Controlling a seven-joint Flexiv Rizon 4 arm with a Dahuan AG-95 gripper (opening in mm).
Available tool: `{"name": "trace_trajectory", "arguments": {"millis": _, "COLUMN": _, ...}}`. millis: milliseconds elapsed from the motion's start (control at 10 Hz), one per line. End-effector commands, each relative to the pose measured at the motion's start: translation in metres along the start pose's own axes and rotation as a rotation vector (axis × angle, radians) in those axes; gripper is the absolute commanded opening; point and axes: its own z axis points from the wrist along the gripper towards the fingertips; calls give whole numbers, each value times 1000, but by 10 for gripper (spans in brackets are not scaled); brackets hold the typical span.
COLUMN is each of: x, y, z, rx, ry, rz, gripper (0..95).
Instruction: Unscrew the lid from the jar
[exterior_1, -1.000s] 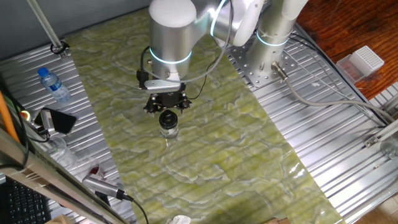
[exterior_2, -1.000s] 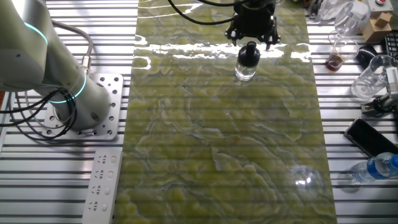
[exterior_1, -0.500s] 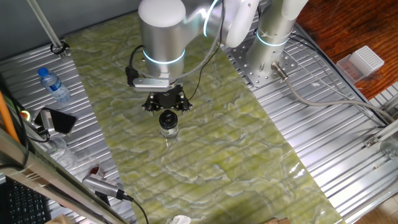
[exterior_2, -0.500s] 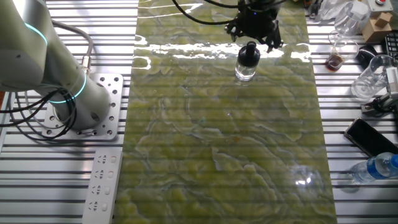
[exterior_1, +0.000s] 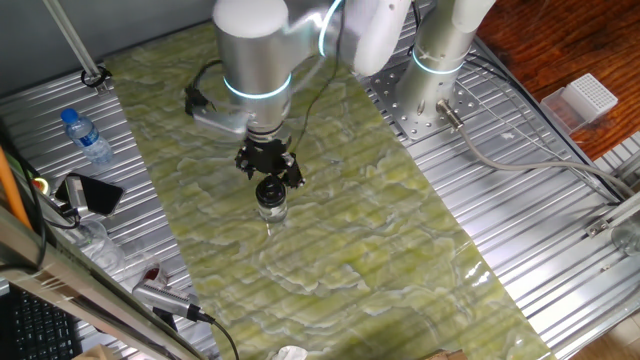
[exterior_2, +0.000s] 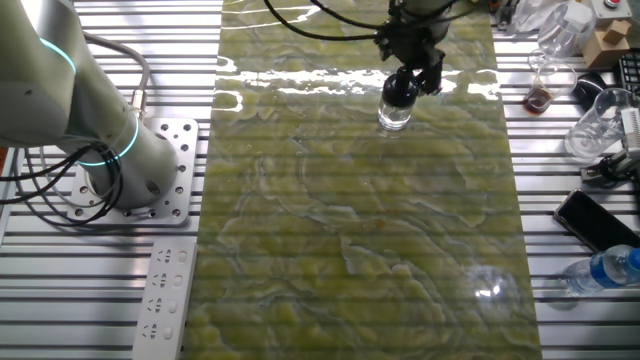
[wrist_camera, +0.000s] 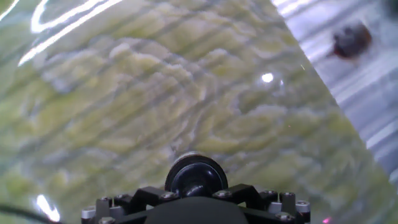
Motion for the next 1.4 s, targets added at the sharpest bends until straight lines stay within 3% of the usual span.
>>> {"name": "trace_trajectory", "arguments": {"millis": 100, "x": 0, "y": 0, "z": 2, "rx": -80, "ry": 47, "rz": 428, "gripper": 950}}
{"name": "trace_trajectory", "arguments": {"millis": 200, "x": 0, "y": 0, "z": 4, "rx": -76, "ry": 79, "rz": 459, "gripper": 950}}
{"name": "trace_trajectory", "arguments": {"millis": 300, "x": 0, "y": -1, "z": 8, "rx": -42, "ry": 93, "rz": 460, "gripper": 950}}
{"name": "trace_trajectory", "arguments": {"millis": 400, "x": 0, "y": -1, "z": 11, "rx": -22, "ry": 99, "rz": 458, "gripper": 760}}
{"name": "trace_trajectory", "arguments": {"millis": 600, "x": 1, "y": -1, "z": 18, "rx": -20, "ry": 107, "rz": 469, "gripper": 760}}
{"name": "trace_trajectory", "arguments": {"millis": 700, "x": 1, "y": -1, "z": 21, "rx": -14, "ry": 110, "rz": 470, "gripper": 950}}
{"name": "trace_trajectory", "arguments": {"millis": 800, "x": 0, "y": -2, "z": 22, "rx": 9, "ry": 115, "rz": 466, "gripper": 950}}
{"name": "trace_trajectory", "arguments": {"millis": 1200, "x": 1, "y": -2, "z": 28, "rx": 55, "ry": 131, "rz": 451, "gripper": 950}}
{"name": "trace_trajectory", "arguments": {"millis": 1300, "x": 1, "y": -2, "z": 31, "rx": 56, "ry": 130, "rz": 446, "gripper": 760}}
{"name": "trace_trajectory", "arguments": {"millis": 1400, "x": 3, "y": -1, "z": 33, "rx": 58, "ry": 121, "rz": 428, "gripper": 760}}
